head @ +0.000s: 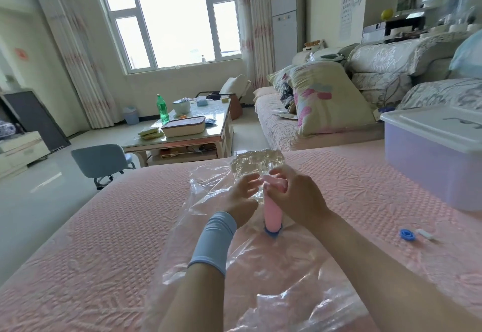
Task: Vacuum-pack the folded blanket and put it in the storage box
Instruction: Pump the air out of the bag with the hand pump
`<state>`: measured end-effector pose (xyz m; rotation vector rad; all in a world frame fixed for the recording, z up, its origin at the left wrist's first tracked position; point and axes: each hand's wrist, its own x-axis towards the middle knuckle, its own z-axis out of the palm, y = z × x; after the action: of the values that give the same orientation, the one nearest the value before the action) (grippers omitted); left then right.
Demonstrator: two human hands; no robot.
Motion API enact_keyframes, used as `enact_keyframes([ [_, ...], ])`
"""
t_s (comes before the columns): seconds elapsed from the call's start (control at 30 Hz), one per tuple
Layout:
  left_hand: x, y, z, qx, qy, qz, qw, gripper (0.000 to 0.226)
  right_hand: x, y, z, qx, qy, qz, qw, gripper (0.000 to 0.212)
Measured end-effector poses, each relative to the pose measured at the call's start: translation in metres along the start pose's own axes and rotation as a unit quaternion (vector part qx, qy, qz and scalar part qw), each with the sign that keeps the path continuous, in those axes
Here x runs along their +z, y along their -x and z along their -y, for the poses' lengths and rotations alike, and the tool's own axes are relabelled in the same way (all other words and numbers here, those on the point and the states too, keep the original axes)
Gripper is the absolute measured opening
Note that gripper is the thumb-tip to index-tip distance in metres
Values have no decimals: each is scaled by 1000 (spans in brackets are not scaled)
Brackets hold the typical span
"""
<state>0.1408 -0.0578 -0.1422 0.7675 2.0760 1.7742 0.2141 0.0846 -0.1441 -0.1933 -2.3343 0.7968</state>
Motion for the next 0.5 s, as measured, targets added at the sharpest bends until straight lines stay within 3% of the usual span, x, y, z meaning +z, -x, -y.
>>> enact_keyframes([
  [0.1,15,-1,11,-11,-56,50,997,54,-7,2,12,-66,73,-27,995,24],
  [0.27,37,-1,11,10,-214,-77,974,23,-8,3,22,-113,199,-5,974,15],
  [0.37,40,1,11,2,-191,-72,979,48,-17,0,25,-121,209,26,970,7],
  [0.5,38,3,13,-1,-165,-78,983,50,-33,-2,32,-172,211,49,961,7],
])
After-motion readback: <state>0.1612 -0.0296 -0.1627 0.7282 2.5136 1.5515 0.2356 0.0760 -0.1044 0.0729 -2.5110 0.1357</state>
